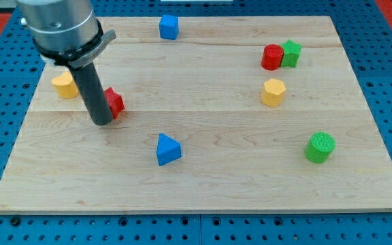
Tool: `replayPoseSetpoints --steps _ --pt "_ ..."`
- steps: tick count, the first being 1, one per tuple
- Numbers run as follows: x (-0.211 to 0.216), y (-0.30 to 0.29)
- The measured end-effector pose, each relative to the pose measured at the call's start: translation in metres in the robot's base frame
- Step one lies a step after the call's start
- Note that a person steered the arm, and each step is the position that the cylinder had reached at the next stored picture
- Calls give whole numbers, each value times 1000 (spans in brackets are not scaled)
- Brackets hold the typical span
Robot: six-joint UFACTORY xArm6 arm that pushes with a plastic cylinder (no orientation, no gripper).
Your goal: Slide the red star to the center of the board
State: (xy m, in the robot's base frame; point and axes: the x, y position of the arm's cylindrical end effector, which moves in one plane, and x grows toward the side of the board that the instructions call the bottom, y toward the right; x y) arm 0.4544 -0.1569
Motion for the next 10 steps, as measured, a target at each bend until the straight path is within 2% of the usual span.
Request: replayPoseSetpoints --steps 2,3,4,5,7,8,9,10 --pt "-58 -67" --pt "-58 -25" --pt "-33 -17" --pt "-17 24" --pt "-77 57" --pt "-77 100" --pt "-39 127" --pt "-1 128"
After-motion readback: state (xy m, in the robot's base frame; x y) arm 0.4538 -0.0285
